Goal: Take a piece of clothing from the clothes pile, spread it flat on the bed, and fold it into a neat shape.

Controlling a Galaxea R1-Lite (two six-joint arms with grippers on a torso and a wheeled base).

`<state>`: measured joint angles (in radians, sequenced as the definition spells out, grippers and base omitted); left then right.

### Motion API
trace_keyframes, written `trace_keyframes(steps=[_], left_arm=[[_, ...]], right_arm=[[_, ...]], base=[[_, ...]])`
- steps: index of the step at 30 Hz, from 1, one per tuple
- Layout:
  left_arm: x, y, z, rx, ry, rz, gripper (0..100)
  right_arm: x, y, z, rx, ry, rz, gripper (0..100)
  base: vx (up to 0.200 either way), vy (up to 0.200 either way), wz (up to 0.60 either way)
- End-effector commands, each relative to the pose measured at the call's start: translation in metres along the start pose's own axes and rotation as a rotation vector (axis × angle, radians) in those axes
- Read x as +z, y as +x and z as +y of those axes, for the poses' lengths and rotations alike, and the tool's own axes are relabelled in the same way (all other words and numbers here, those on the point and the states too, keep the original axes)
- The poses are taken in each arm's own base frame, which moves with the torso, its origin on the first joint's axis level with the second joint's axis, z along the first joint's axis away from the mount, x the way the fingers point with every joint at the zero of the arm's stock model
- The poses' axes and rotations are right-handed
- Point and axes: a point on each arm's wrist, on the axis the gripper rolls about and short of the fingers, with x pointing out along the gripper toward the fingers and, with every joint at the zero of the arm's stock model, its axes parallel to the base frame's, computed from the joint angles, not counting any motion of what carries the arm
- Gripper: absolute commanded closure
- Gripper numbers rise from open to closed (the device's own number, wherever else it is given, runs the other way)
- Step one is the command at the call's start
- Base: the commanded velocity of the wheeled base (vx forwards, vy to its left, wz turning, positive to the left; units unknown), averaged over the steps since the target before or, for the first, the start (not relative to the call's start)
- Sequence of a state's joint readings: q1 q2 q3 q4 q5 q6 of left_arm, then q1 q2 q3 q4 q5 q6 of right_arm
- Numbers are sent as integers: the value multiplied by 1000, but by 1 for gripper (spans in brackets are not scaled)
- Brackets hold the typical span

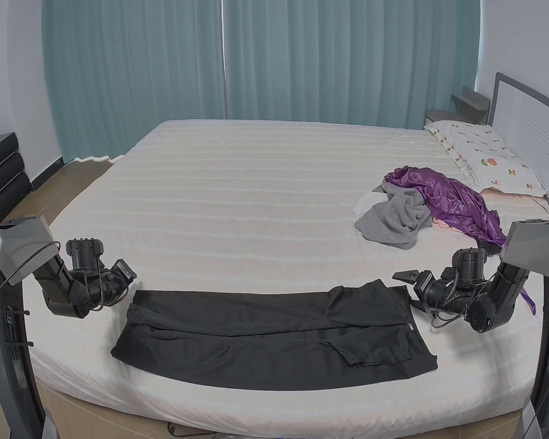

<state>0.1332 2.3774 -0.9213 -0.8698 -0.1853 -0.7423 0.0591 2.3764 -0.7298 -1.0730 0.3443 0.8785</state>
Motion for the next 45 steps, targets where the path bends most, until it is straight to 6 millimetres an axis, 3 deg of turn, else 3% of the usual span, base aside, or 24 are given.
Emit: trace_keyframes(steps=[1,6,8,10,14,24,29,42,43,45], left_arm=[[-2,3,2,5,-2,5,0],[-2,-4,1,10,-24,4,0],[1,-14,-3,5,-45,-5,0],[4,-39,-9,-8,-66,-8,0],[-5,-57,-10,1,-64,19,0],[-36,-65,-24,3,-11,103,0],[-44,-63,-28,91,21,88,0],[-35,-40,-37,90,-8,32,0],[-38,-40,-37,93,-6,40,100],[-41,-41,-37,98,-2,50,100]], right_arm=[[2,-3,2,10,0,-9,0],[3,-15,10,17,36,-19,0],[4,-23,16,27,47,-27,0],[3,-37,24,33,65,-31,0],[-2,-46,26,32,74,-21,0],[-12,-46,26,8,76,0,0],[-13,-45,24,0,77,1,0],[-17,-44,27,3,68,7,0],[-16,-44,27,-3,68,-1,0],[-16,-42,26,-20,66,-21,0]], base=[[0,0,0],[0,0,0],[0,0,0],[0,0,0],[0,0,0],[-60,0,0],[0,0,0],[0,0,0],[0,0,0],[0,0,0]])
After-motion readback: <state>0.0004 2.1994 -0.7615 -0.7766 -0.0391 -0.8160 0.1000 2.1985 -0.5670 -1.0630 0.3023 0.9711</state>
